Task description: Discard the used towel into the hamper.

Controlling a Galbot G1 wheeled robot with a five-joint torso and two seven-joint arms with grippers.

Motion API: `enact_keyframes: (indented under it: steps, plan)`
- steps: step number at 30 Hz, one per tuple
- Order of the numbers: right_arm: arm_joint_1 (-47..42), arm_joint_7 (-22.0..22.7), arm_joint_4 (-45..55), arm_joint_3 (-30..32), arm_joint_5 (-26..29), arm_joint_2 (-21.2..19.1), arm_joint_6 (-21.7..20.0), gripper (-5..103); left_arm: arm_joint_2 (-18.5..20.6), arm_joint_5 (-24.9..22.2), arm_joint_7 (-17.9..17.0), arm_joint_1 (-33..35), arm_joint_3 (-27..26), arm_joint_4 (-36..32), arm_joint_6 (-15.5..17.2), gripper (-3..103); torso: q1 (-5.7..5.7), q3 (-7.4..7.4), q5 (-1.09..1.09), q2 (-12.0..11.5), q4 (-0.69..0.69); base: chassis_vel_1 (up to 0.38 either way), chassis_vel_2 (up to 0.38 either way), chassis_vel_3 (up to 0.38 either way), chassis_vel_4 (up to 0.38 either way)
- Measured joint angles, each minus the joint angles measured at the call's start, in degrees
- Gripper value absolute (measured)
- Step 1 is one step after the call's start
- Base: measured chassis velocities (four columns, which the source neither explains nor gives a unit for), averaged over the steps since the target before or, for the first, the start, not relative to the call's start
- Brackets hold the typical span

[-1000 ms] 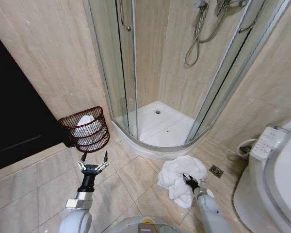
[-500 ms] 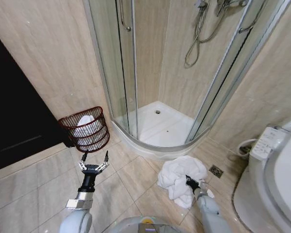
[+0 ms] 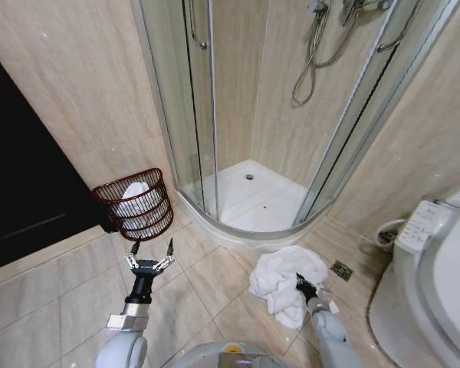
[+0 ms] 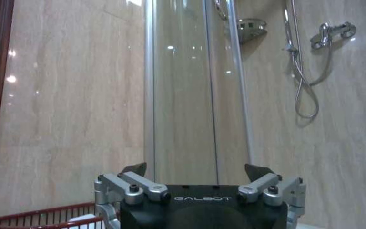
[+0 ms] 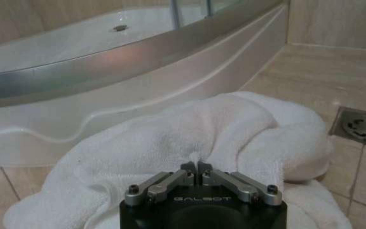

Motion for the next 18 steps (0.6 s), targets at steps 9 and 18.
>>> enact_keyframes:
  steps: [9, 18]
  plan:
    - [-1.2, 0.5, 0.2, 0.1, -0.2, 0.1, -0.1, 2, -0.4, 0.7, 0.1, 0.3, 0.4, -0.4, 0.1, 100, 0.0, 0.0, 0.0, 0.0, 0.0, 0.0, 0.0, 0.0, 0.0]
    - [-4.5, 1.4, 5.4, -0.5, 0.1, 0.5, -0.2, 32, -0.7, 1.2, 0.2, 0.5, 0.8, 0.4, -0.5, 100, 0.0, 0.0, -0.01, 0.0, 0.0, 0.0, 0.0, 0.0, 0.0]
